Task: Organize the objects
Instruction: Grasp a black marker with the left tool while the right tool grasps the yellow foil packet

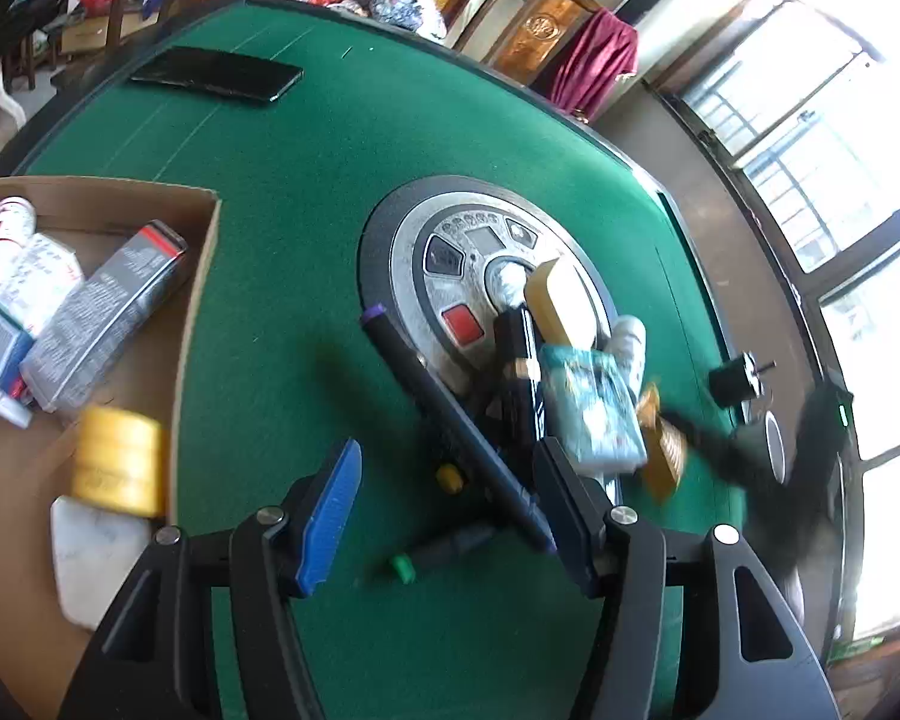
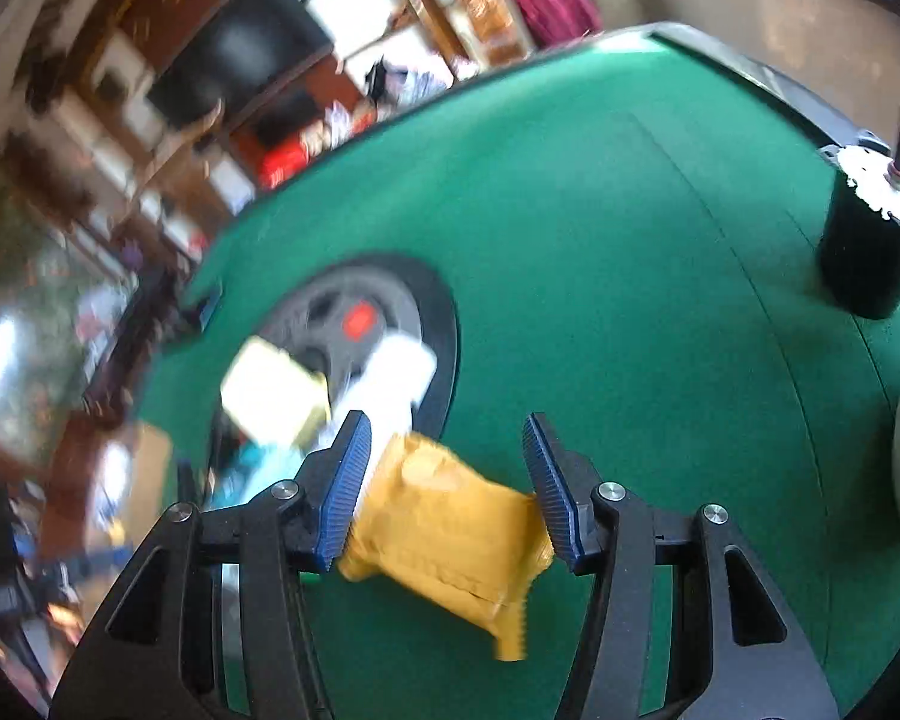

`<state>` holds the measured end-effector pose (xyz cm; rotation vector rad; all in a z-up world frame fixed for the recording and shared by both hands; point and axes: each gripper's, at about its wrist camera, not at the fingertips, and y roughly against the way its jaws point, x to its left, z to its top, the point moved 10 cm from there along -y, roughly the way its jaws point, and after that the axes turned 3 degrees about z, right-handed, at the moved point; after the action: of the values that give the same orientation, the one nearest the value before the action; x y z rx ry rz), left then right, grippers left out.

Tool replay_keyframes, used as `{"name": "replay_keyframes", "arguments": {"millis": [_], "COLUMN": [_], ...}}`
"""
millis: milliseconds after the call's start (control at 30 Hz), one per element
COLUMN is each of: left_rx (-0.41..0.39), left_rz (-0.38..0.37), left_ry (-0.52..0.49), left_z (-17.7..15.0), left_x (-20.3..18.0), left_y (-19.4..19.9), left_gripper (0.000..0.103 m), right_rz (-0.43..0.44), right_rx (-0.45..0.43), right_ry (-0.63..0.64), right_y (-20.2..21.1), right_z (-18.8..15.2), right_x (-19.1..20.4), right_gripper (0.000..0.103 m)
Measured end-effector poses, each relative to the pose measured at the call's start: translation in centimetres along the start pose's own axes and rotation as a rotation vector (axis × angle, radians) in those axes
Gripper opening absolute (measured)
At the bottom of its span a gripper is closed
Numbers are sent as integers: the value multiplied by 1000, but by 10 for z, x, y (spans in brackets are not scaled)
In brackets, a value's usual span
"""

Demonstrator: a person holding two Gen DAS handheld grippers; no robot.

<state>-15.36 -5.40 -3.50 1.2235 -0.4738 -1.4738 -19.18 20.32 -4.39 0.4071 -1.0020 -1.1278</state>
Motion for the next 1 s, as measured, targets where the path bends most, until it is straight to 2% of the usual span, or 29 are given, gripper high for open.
{"name": "replay_keyframes", "arguments": {"millis": [67,133,233,333,367,400,433,500,600,833,1000], "left_rx": [12,30,55,57,52,38,42,35,38,29,-4], "left_rz": [18,30,54,89,105,125,120,120,124,165,199], "left_ry": [11,19,9,-29,-38,-57,-71,-82,-119,-138,-177], "left_z": [2,3,-1,-5,-6,-5,-5,-5,-12,-31,-33], "left_x": [0,-1,-4,-9,-9,-10,-11,-10,-5,21,17], "left_y": [-9,-19,-35,-46,-47,-48,-49,-46,-38,-21,-21], "left_gripper": [62,62,62,58,52,37,33,18,13,13,14], "right_rz": [-37,-1,-29,-9,-7,-3,-2,-4,0,-24,-110], "right_rx": [84,128,80,70,62,52,45,35,37,54,86], "right_ry": [14,19,34,5,-9,-19,-24,-31,-28,-6,94], "right_y": [3,9,20,23,23,26,28,29,28,20,13], "right_z": [-19,-32,-24,-21,-20,-20,-18,-21,-22,-27,-36], "right_x": [5,14,18,14,13,11,10,13,15,19,24], "right_gripper": [53,53,53,53,53,53,53,53,53,53,53]}}
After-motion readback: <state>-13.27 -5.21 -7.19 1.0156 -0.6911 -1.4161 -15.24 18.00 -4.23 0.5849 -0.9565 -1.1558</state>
